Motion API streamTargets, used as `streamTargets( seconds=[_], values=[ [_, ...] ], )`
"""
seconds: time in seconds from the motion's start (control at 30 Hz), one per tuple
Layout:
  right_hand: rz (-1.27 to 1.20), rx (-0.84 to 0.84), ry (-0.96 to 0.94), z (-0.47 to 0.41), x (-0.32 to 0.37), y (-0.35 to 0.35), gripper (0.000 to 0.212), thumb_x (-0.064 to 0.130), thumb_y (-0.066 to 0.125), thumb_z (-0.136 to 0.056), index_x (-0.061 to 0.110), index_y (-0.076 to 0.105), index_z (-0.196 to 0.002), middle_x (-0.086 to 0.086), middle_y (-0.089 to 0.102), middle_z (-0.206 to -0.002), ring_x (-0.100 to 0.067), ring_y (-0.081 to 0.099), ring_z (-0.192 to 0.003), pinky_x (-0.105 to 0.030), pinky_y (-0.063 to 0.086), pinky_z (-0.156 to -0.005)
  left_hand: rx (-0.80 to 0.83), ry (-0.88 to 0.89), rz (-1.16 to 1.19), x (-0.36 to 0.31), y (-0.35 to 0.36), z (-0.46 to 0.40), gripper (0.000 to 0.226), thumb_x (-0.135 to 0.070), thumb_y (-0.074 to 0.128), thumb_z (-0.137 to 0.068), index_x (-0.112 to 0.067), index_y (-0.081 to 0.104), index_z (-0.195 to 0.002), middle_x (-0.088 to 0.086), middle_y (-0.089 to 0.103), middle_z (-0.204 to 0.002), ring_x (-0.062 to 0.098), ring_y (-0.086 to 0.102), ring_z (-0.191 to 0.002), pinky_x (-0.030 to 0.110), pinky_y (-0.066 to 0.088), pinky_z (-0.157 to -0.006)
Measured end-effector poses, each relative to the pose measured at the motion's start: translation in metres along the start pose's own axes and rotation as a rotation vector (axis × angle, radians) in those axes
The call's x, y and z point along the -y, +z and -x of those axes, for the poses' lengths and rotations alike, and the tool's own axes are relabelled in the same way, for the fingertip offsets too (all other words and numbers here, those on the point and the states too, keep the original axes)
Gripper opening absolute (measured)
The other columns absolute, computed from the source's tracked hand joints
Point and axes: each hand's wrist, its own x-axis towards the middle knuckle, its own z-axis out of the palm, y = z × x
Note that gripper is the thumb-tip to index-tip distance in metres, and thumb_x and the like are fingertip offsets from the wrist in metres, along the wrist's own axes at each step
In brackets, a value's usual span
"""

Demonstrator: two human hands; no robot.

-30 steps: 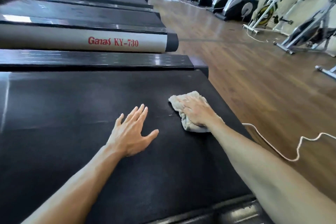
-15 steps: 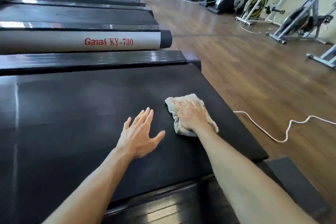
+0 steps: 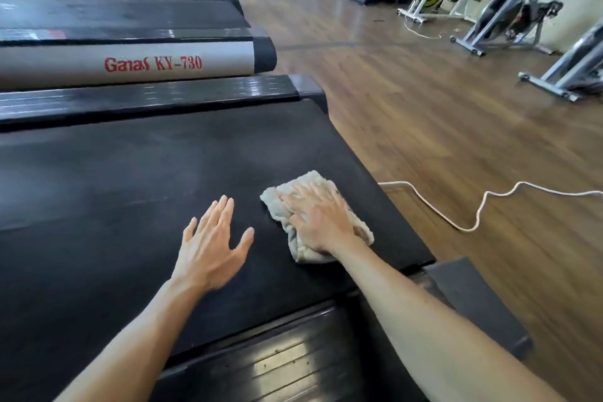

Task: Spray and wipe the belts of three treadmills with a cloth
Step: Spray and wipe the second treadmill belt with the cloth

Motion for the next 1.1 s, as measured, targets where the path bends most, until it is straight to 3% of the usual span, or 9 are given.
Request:
streamTargets(
  seconds=[0.13,0.23,0.33,0.47,0.6,0.73,0.83,0.97,1.1],
  values=[
    [-0.108,0.048,-0.128,0.058,-0.036,-0.001,0.072,0.058,0.018,-0.082,0.052,0.045,-0.148,0.019,0.022,-0.168,-0.009,0.005,-0.157,-0.041,-0.006,-0.127,-0.007,-0.041,-0.069,0.011,0.016,-0.004,0.078,-0.061,0.027,-0.099,-0.021,0.006,-0.163,-0.009,-0.003,-0.170,0.004,-0.009,-0.155,0.042,-0.002,-0.127],
    [-0.080,0.029,0.001,0.047,-0.069,-0.008,0.071,0.054,0.017,-0.084,0.050,0.044,-0.150,0.016,0.023,-0.169,-0.013,0.005,-0.159,-0.043,-0.001,-0.128,-0.021,-0.017,-0.162,0.014,0.027,-0.004,0.091,-0.071,0.006,-0.087,-0.022,0.001,-0.163,-0.009,-0.009,-0.170,0.005,-0.013,-0.154,0.041,-0.007,-0.126],
    [0.001,0.013,0.091,0.012,-0.062,-0.004,0.059,0.047,0.027,-0.092,0.053,0.041,-0.150,0.015,0.021,-0.169,-0.018,0.005,-0.157,-0.050,0.005,-0.126,-0.048,-0.018,-0.174,0.016,0.031,-0.005,0.095,-0.073,0.003,-0.083,-0.022,0.007,-0.163,-0.008,-0.004,-0.170,0.005,-0.009,-0.155,0.041,-0.004,-0.125],
    [-0.016,0.037,-0.061,0.010,-0.021,0.008,0.061,0.051,0.023,-0.088,0.053,0.048,-0.144,0.016,0.024,-0.167,-0.018,0.006,-0.157,-0.054,0.004,-0.125,-0.061,-0.020,-0.189,0.016,0.031,-0.005,0.093,-0.072,0.005,-0.084,-0.023,0.012,-0.162,-0.008,0.000,-0.170,0.006,-0.005,-0.155,0.043,0.000,-0.125],
    [-0.129,0.074,-0.188,0.051,-0.032,0.000,0.074,0.054,0.021,-0.077,0.054,0.049,-0.145,0.019,0.025,-0.167,-0.011,0.007,-0.158,-0.041,-0.007,-0.127,-0.064,-0.019,-0.199,0.014,0.030,-0.004,0.092,-0.072,0.007,-0.085,-0.022,0.015,-0.162,-0.008,0.002,-0.170,0.007,-0.003,-0.156,0.043,0.003,-0.125],
    [-0.123,0.070,-0.019,0.044,-0.072,-0.013,0.068,0.056,0.022,-0.084,0.054,0.044,-0.148,0.018,0.022,-0.168,-0.012,0.004,-0.159,-0.045,-0.001,-0.127,-0.090,-0.014,-0.196,0.016,0.033,-0.004,0.092,-0.071,0.010,-0.086,-0.021,0.020,-0.161,-0.006,0.008,-0.170,0.008,0.002,-0.156,0.044,0.005,-0.125],
    [-0.045,0.054,0.102,0.013,-0.057,-0.012,0.054,0.048,0.032,-0.099,0.056,0.035,-0.152,0.019,0.014,-0.170,-0.015,0.000,-0.158,-0.049,0.000,-0.126,-0.100,-0.012,-0.205,0.017,0.035,-0.005,0.091,-0.071,0.012,-0.086,-0.021,0.022,-0.161,-0.006,0.010,-0.170,0.009,0.004,-0.156,0.045,0.006,-0.125],
    [-0.052,0.083,-0.080,0.009,-0.016,0.000,0.058,0.052,0.027,-0.092,0.054,0.043,-0.148,0.015,0.021,-0.169,-0.018,0.004,-0.159,-0.051,-0.002,-0.126,-0.100,-0.016,-0.206,0.016,0.035,-0.004,0.091,-0.071,0.011,-0.086,-0.021,0.020,-0.161,-0.007,0.008,-0.170,0.008,0.002,-0.156,0.044,0.006,-0.125],
    [-0.095,0.093,-0.189,0.047,-0.036,-0.005,0.073,0.056,0.020,-0.081,0.053,0.044,-0.149,0.017,0.022,-0.169,-0.013,0.004,-0.159,-0.046,-0.003,-0.127,-0.115,-0.009,-0.190,0.017,0.035,-0.005,0.090,-0.070,0.014,-0.087,-0.020,0.023,-0.161,-0.006,0.009,-0.170,0.009,0.004,-0.156,0.045,0.006,-0.125]
  ],
)
